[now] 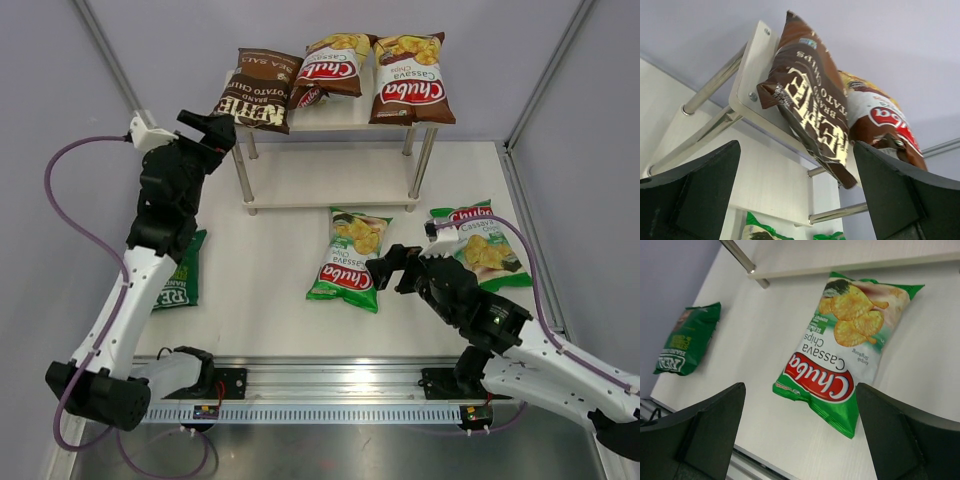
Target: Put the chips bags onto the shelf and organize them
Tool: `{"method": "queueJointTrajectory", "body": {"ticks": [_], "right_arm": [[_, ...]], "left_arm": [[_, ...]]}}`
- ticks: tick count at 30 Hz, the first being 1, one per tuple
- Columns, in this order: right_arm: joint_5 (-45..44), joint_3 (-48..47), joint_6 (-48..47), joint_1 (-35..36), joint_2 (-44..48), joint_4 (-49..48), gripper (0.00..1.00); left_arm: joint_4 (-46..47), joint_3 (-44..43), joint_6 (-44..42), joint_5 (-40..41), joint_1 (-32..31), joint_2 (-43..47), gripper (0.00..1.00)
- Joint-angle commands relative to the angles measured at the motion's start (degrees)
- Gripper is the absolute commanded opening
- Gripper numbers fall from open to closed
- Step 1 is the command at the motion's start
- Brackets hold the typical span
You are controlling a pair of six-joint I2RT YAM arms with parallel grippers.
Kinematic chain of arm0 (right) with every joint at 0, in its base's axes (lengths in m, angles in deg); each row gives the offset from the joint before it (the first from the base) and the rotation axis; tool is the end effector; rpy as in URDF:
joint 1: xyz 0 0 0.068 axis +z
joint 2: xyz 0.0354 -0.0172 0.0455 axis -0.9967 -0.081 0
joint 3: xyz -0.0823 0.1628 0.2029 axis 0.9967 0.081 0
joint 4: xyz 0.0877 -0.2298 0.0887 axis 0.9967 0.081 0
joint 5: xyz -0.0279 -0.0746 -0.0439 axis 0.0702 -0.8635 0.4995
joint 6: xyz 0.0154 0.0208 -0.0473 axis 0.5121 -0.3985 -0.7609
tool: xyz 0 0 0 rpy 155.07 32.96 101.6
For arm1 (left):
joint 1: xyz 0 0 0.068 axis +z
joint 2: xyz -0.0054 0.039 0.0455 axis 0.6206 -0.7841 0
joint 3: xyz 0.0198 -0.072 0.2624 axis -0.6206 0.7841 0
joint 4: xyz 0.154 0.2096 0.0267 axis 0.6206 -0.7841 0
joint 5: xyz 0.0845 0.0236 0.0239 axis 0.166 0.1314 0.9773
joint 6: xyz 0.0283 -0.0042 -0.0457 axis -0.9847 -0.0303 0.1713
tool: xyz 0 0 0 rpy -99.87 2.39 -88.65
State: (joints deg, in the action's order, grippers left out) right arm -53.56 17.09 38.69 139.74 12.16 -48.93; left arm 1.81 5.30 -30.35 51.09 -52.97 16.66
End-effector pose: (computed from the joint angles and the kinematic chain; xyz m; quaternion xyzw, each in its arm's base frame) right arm 0.1038 0.1191 0.3150 -0.0233 0.7903 0.2762 0.5464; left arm 0.2596 -0.0580 0.4339 -0.3005 0.6338 -0.2996 0.6467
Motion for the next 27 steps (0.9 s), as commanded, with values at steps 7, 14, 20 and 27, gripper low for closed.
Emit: {"method": "queueJointTrajectory", "body": {"ticks": [7,14,20,27], "right_arm": [[1.08,-1.70,0.12,0.10,-0.53,2.46,1.00],[0.82,-0.55,-0.06,0.10,5.10,7.72,1.00],[3.09,1.82,-0.15,0.10,10.37,10.37,0.99],[15.32,3.66,-1.03,0.19,12.22,9.58,0.99]], "left_arm": [[-5.44,7.54,-15.51,-11.33,-1.21,12.41,0.99],[-3.53,22.12,-18.07,-23.52,-4.37,18.40,0.99],[8.94,34.01,-18.25,-35.55,-8.94,14.72,0.99],[17.48,37.63,-18.33,-41.48,-11.49,3.29,0.99]]}}
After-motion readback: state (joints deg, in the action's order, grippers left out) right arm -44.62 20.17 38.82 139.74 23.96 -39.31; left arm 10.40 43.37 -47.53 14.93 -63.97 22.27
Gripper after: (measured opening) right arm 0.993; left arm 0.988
